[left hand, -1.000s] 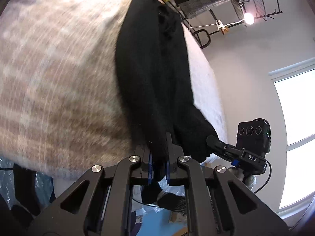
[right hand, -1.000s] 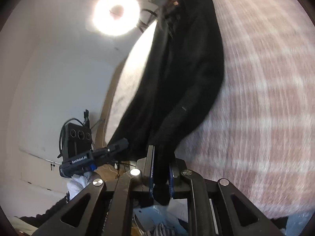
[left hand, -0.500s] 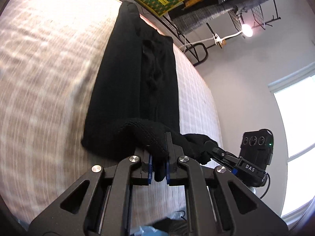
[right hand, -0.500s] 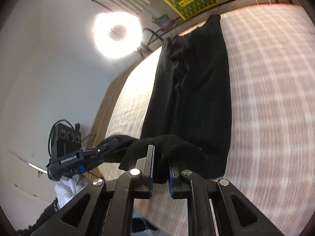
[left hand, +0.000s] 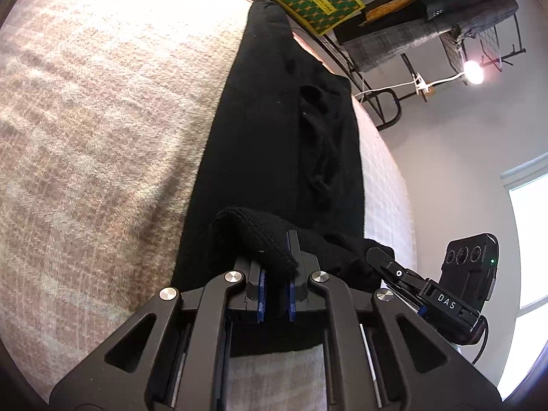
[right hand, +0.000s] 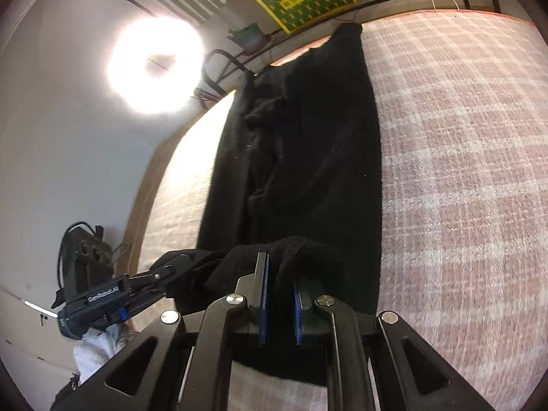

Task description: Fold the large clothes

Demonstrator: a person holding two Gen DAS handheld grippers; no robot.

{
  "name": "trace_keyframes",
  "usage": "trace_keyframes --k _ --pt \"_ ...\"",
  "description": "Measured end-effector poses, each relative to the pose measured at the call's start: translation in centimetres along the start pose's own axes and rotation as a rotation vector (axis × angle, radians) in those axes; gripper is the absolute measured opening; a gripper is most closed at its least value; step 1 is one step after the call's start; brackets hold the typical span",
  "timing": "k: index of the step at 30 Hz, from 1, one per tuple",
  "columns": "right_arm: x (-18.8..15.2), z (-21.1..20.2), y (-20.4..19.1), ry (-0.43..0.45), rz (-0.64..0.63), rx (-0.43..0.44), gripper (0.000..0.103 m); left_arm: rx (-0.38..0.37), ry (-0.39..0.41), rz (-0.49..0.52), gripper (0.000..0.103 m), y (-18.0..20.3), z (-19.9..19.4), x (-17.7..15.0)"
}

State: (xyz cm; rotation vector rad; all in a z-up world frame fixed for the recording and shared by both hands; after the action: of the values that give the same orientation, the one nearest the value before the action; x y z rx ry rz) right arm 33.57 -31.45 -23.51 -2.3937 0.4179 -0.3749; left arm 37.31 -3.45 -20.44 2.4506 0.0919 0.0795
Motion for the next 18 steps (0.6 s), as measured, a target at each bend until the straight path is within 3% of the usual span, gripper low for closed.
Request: trace_keyframes --k 4,6,7,9,12,13,17,18 --pt "0.1 0.5 0.1 -0.006 0.009 -0.02 0.01 0.013 0.004 0.006 0.008 0.6 0.5 0.3" --pt "0.1 0.5 0.0 -0.005 0.002 -0.025 0.011 0.018 -0.001 0.013 0.013 1.2 0.7 0.7" --pt "0.0 0.3 -0.2 -0.006 -0.008 -0.03 0.016 0.002 0.002 0.009 0.016 1.2 0.5 0.8" --pt "0.4 0.2 -0.4 -0.002 -0.015 -0.018 0.028 -0.014 0.008 -0.008 0.036 1.2 0.0 1.0" --pt "0.0 -1.4 -0.3 0.044 -0.01 -0.002 0.048 -0.019 0.032 0.002 0.043 1.3 -1.5 1.1" --pt "-0.1 -2.0 -0.2 0.059 -0.004 0.001 0.05 -0.016 0.047 0.017 0.043 1.5 -2.1 1.1" --pt "-1.0 -4.4 -0.4 0.103 -0.021 -0.016 0.045 0.03 0.074 0.115 0.043 2.3 -3.6 0.2" --pt "-1.3 -4.8 -0.7 0.105 -0.046 -0.02 0.038 0.041 0.067 0.145 0.043 2.5 -3.4 -0.3"
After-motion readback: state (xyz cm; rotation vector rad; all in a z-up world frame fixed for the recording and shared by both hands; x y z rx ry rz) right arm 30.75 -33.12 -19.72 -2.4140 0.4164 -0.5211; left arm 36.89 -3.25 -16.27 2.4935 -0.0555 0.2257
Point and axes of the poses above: each gripper's, at about its wrist camera, not at the fingertips, and z roughly the way its jaws point, y to its right, x to its top, the point moved 1 cm from there along z, roughly the way its jaws point, and after that the axes turned 14 degrees about -y, right-handed, at the moved point
